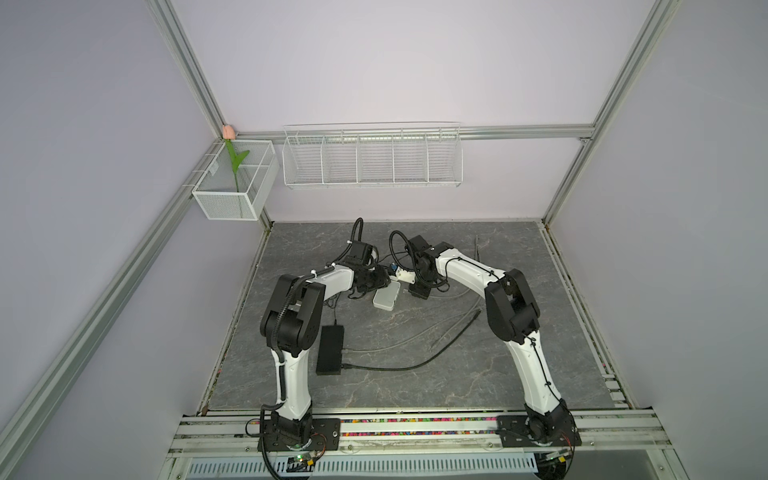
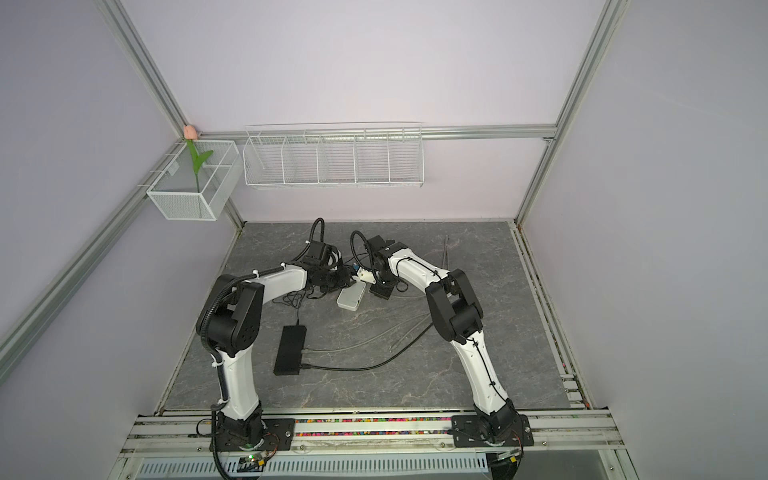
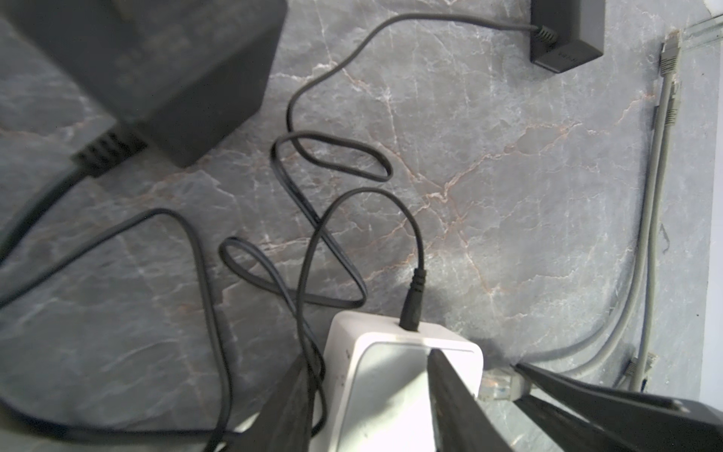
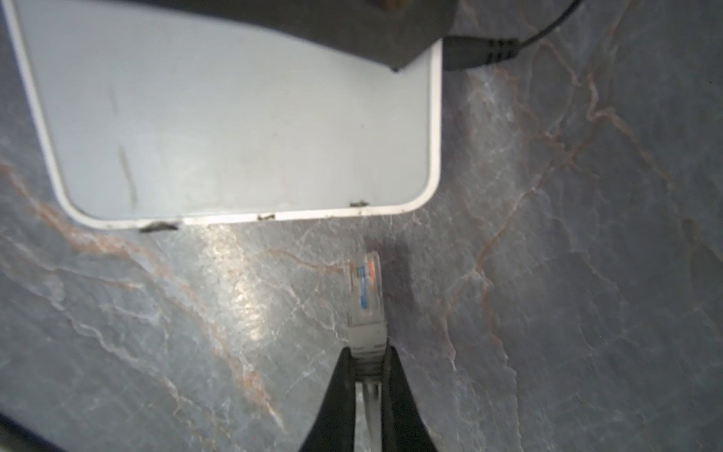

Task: Insert the plug into the switch port

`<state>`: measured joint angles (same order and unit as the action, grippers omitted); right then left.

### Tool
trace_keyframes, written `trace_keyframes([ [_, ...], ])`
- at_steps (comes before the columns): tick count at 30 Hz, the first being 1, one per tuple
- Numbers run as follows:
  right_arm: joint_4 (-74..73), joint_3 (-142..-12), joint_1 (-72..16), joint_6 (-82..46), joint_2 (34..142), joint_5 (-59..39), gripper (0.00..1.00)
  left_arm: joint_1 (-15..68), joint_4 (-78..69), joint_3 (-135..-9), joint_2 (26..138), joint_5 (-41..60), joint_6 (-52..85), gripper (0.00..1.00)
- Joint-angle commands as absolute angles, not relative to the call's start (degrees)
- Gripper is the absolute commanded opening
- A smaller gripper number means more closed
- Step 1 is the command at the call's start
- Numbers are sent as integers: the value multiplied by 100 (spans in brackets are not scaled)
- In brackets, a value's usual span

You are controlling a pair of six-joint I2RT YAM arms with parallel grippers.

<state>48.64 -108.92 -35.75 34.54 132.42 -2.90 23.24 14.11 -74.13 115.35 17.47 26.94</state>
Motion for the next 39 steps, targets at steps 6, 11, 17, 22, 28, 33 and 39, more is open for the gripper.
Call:
trace_keyframes([
  [6,4939,-11249,-3625,3474,13551,-437,6,2330,1424,-7370,11534,1802,2687,44],
  [11,4935,-11289,-3674,3454,13601,-422,7,2360,1414,-7276,11513,1768,2699,43],
  [17,4957,-11294,-3696,3426,13548,-481,7,2430,1393,-7201,11547,1658,2738,43],
  [22,4957,-11262,-3699,3419,13496,-597,6,2472,1448,-7187,11524,1531,2754,43],
  [28,4888,-11145,-3685,3419,13396,-769,6,2488,1520,-7156,11483,1402,2757,43],
  [33,4871,-11075,-3683,3410,13309,-895,6,2501,1475,-7061,11457,1371,2812,42],
  [39,4808,-10970,-3682,3393,13236,-994,7,2511,1427,-7004,11485,1399,2844,41],
])
